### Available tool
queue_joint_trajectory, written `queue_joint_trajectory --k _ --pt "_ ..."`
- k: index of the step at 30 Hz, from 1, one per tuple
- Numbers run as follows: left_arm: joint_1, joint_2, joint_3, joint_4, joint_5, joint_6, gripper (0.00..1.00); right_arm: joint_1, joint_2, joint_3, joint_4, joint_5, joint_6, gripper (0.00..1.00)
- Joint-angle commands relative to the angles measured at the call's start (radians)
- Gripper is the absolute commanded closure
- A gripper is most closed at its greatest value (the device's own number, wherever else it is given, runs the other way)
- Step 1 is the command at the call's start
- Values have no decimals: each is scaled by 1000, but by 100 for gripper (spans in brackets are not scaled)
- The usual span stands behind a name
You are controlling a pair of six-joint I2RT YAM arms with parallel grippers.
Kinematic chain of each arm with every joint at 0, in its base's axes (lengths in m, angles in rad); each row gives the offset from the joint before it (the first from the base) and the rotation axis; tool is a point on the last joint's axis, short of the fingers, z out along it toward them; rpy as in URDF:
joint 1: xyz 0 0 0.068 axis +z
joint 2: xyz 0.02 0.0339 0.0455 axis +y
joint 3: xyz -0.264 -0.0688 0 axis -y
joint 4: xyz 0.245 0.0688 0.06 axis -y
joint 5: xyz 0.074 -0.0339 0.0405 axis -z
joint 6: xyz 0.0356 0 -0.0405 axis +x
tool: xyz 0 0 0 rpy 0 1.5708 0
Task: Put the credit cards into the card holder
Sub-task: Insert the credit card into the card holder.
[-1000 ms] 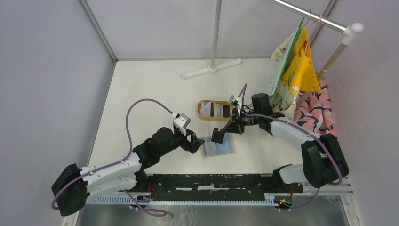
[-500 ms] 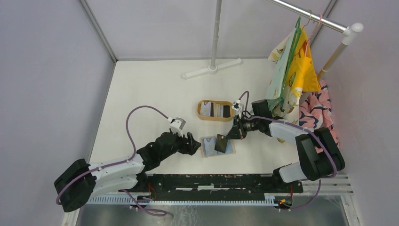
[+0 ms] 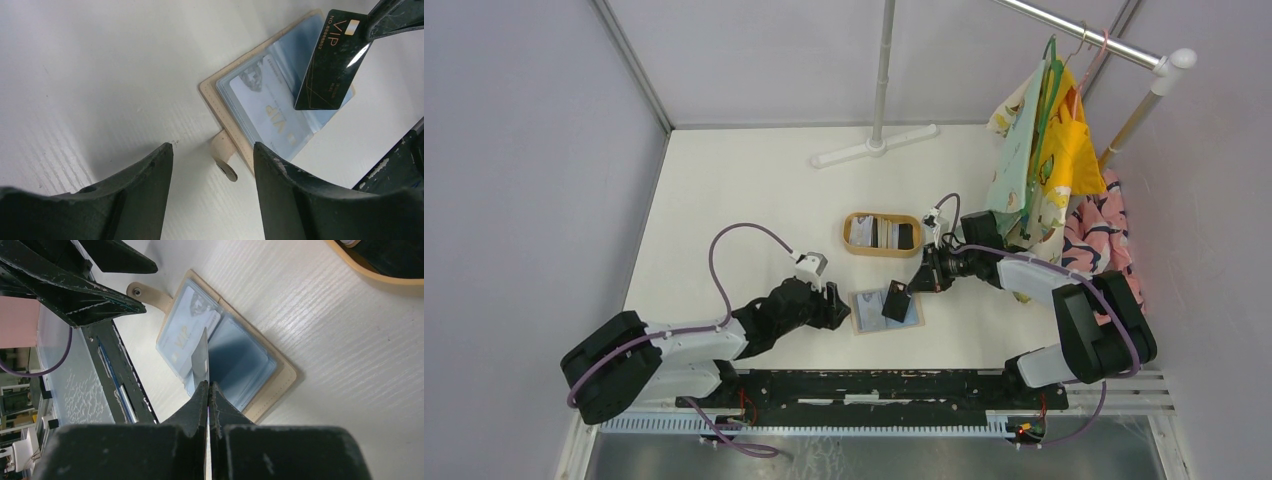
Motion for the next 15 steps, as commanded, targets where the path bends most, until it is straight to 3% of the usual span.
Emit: queue_joint_trajectory --k 1,15 --pt "-1 49 62 56 3 -23 36 -5 7 55 -61 53 -33 100" --pt "-2 148 113 50 25 3 41 15 44 51 -49 43 -7 100"
